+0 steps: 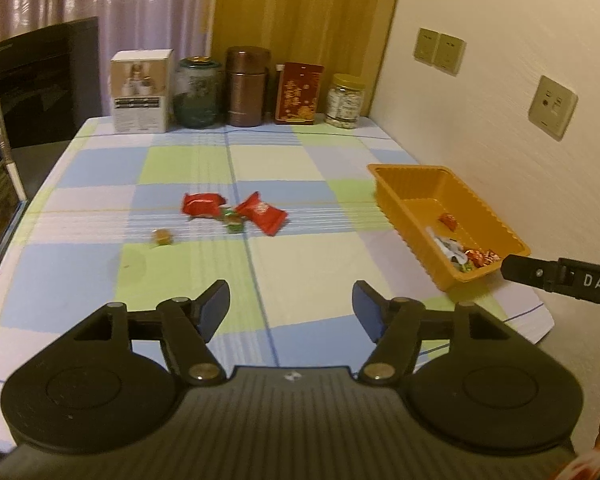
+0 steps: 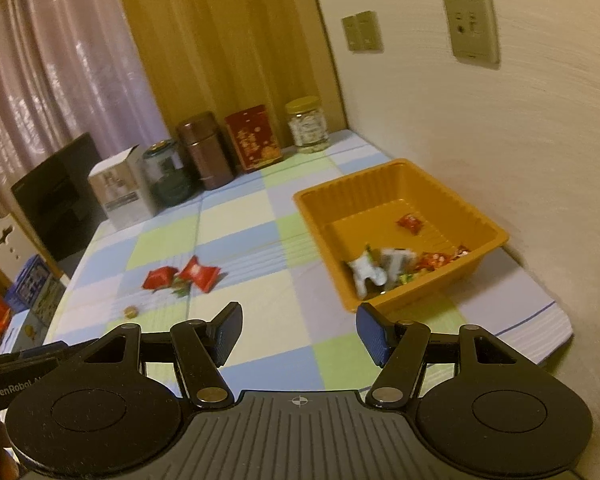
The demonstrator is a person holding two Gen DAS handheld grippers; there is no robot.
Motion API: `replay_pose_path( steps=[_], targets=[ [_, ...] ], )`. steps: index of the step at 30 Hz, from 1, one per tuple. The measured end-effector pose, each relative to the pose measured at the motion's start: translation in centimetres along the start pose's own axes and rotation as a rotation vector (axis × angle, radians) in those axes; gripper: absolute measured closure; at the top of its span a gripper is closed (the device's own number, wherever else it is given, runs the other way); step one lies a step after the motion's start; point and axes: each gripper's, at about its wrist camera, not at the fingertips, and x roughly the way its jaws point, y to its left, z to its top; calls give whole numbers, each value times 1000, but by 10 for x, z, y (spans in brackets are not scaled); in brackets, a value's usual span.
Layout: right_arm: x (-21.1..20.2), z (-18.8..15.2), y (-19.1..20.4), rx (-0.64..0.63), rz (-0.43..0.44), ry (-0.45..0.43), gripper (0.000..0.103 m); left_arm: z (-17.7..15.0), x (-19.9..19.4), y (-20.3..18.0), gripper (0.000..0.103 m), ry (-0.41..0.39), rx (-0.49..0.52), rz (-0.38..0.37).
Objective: Organize snacks
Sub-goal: 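Withdraw both open tools from the tray toward the remaining candies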
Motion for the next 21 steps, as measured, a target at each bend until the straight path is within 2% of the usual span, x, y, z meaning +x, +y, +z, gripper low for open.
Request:
replay_pose_path(
  steps=[11,21],
  targets=[
    [3,-7,25,-39,26,14,40,-5,-11,35,38,-18,-58,59],
    [9,-9,33,-52,31,23,40,-6,-10,46,38,-14,-81,72]
  ],
)
